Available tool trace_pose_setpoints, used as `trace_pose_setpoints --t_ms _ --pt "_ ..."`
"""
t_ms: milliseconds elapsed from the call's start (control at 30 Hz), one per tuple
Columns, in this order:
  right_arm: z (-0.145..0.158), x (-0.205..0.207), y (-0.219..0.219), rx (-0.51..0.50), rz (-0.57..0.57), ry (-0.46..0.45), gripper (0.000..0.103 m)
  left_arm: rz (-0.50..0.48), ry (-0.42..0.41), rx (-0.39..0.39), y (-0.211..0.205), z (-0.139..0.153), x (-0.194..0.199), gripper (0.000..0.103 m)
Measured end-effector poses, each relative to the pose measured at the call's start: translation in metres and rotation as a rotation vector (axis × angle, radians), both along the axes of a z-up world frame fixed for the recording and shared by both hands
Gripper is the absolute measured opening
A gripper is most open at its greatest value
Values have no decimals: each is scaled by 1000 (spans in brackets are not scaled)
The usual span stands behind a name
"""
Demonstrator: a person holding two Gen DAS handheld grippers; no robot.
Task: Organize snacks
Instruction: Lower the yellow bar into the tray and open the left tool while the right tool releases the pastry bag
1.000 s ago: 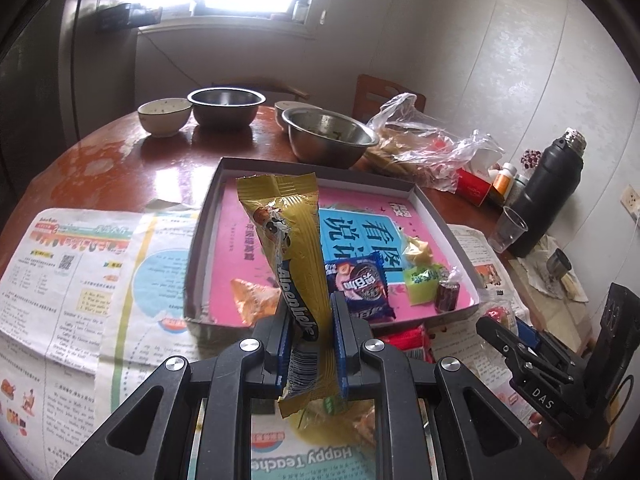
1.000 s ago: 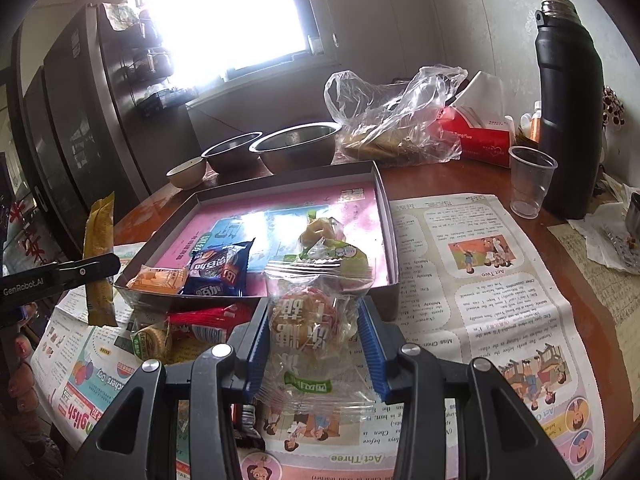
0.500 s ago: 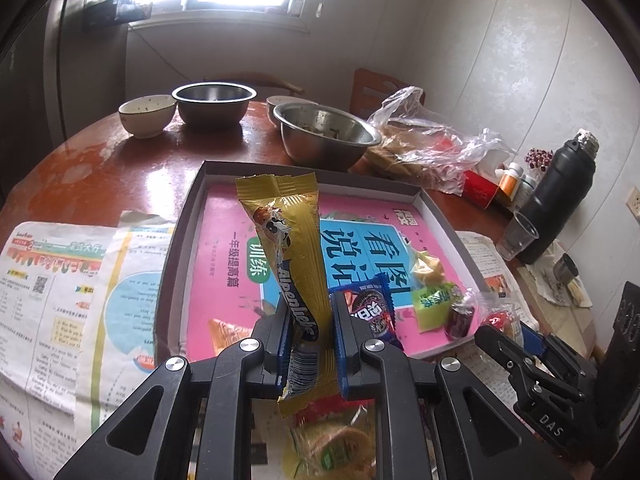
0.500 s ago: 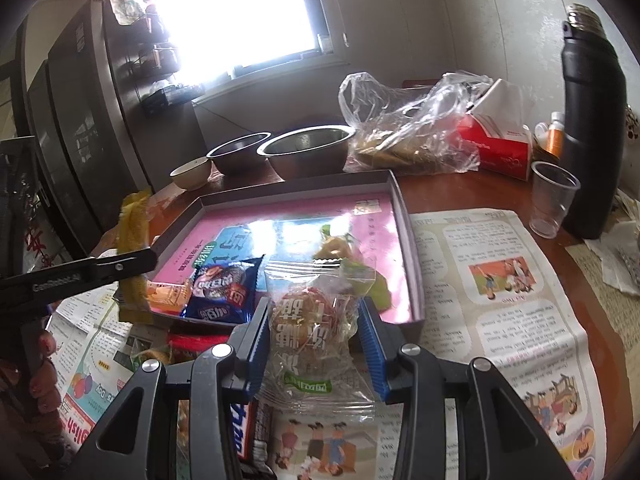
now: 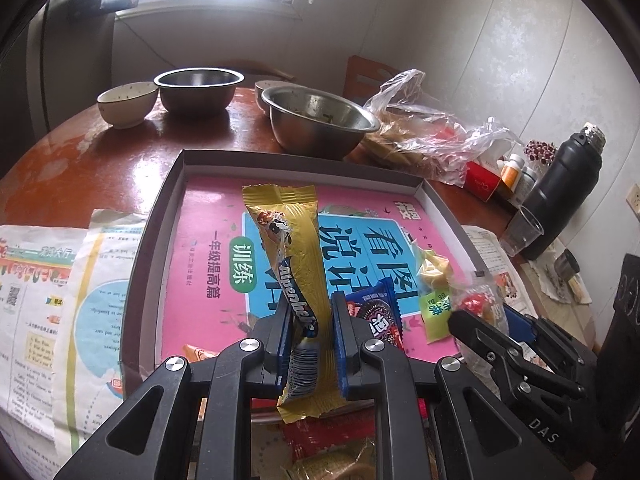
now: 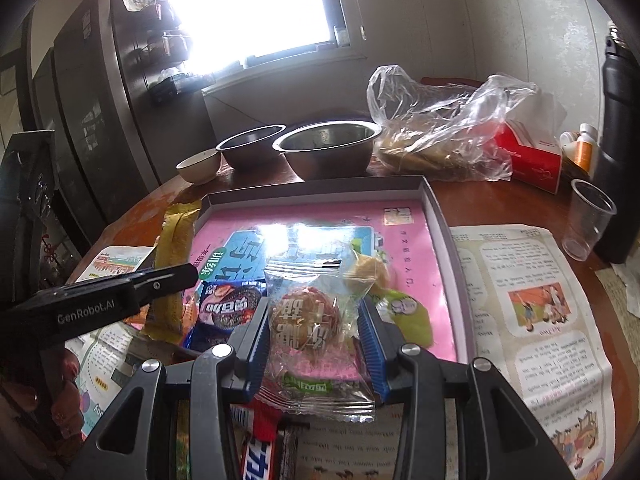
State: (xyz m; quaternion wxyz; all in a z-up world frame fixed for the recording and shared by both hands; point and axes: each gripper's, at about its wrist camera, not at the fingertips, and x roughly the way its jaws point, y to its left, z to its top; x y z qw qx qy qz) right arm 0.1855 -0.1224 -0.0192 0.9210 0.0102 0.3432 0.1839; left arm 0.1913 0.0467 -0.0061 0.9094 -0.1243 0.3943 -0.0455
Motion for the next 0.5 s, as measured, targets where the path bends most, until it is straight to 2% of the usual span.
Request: trace_pose_setpoints --t_ms 500 --pt "-13 30 21 -25 9 39 42 -30 11 -20 0 -9 9 18"
